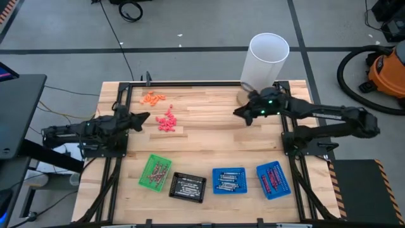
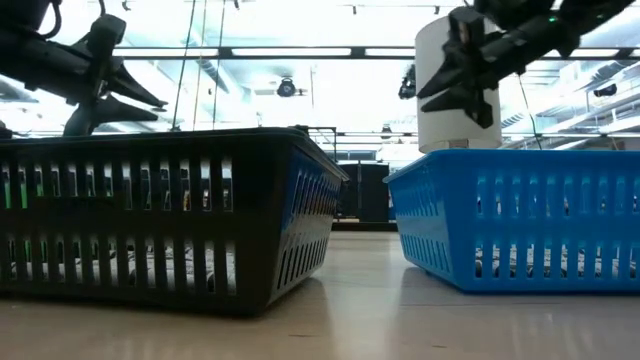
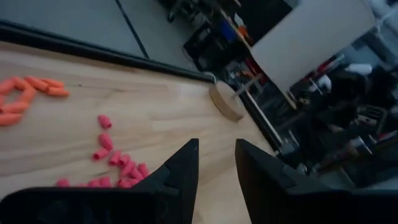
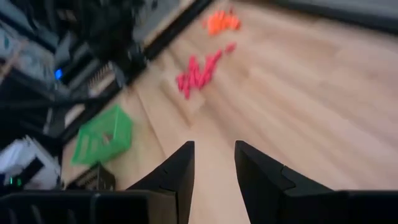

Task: Sort crayons
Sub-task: Return to Home Position

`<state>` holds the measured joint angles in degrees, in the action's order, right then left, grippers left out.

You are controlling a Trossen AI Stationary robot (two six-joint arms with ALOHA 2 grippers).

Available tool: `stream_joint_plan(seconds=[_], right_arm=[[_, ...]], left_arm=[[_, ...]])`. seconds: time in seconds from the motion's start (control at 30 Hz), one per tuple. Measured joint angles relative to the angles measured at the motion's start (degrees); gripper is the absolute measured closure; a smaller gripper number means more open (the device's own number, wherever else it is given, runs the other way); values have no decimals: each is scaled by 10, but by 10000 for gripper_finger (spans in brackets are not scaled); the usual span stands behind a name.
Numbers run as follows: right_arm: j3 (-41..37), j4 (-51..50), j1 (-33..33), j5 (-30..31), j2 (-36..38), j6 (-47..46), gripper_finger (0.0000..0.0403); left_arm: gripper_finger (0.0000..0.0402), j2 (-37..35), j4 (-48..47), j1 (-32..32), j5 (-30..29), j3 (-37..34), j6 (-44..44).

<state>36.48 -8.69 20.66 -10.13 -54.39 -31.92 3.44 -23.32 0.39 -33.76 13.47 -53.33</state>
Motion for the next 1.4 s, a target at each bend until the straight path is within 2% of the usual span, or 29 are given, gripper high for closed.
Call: stream_joint_plan(seconds=[0.17, 0.37, 0.5, 0.67, 0.83, 1.03, 1.4], right_arm=[[-45, 24, 48, 0, 74, -10, 285], [-118, 77, 76, 0, 146, -39, 287], [-175, 139, 81, 0, 182, -64, 287], [-230, 197, 89, 0, 224, -85, 287], [-252, 189, 105, -14, 276, -78, 287], [-274, 156, 130, -32, 354, -74, 287], [-331, 98, 151, -34, 494, -118, 287]], left_arm=[[288, -34, 1, 24, -11, -11, 4], [288, -32, 11, 40, -11, -15, -1], [288, -32, 61, 41, -11, -33, -7], [288, -32, 173, 41, -32, -87, -36], [288, -28, 265, 41, -83, -127, -61], [288, -27, 268, 41, -150, -130, -72], [288, -27, 267, 40, -160, -130, -86]])
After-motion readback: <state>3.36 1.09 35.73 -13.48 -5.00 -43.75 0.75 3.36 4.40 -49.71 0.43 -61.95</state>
